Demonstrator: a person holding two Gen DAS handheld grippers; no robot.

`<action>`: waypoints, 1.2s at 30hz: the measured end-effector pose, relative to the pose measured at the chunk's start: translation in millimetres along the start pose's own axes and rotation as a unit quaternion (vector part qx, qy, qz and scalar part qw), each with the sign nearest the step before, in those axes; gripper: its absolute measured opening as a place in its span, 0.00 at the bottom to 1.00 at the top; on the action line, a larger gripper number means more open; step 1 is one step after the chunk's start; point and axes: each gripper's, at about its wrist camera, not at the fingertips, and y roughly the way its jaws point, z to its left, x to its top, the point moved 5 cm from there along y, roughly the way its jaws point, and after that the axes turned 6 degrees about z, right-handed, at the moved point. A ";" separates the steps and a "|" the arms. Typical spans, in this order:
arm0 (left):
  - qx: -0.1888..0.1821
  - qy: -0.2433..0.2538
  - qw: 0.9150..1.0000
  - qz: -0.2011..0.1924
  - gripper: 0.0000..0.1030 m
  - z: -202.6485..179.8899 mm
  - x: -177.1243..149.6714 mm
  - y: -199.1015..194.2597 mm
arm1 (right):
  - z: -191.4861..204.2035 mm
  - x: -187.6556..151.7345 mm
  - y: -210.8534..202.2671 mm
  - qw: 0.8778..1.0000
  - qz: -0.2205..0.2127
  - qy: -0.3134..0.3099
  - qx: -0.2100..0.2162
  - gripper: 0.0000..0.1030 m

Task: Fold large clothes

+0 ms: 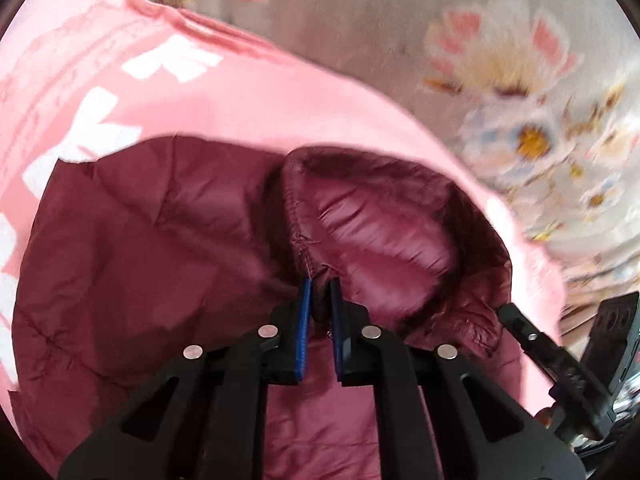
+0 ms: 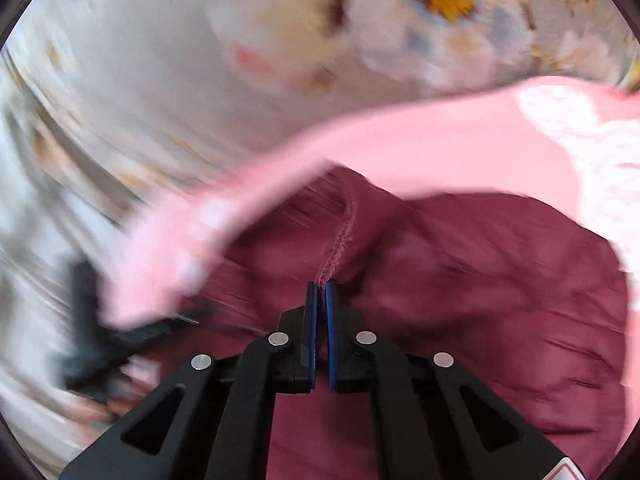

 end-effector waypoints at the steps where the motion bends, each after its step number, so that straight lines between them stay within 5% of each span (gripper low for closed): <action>1: 0.008 0.002 1.000 0.005 0.08 4.2 -4.5 6.5 | -5.7 -8.3 7.7 1.000 0.014 0.000 -0.014 0.03; 5: 0.015 0.014 1.000 -0.002 0.09 15.5 -20.1 22.1 | -23.6 -34.8 26.2 0.998 0.038 0.002 -0.046 0.02; 14: 0.058 0.073 0.995 -0.038 0.10 9.4 -27.6 25.8 | -21.0 -40.9 33.7 0.992 0.016 -0.049 -0.113 0.01; 22: 0.083 0.104 0.990 -0.045 0.11 9.9 -26.2 -3.5 | -43.5 -39.4 -6.0 0.996 0.023 0.016 -0.088 0.06; 28: 0.071 0.058 0.993 -0.075 0.11 -0.5 33.1 -41.2 | -13.8 15.8 -45.3 0.995 -0.047 0.021 -0.085 0.13; 33: 0.057 0.011 0.995 -0.076 0.11 -25.1 85.3 -22.6 | 14.0 73.0 -14.6 0.994 -0.075 0.040 -0.069 0.13; 36: 0.048 -0.009 0.998 -0.032 0.12 -26.0 91.8 13.0 | 14.7 82.4 17.0 0.993 -0.059 0.037 -0.097 0.13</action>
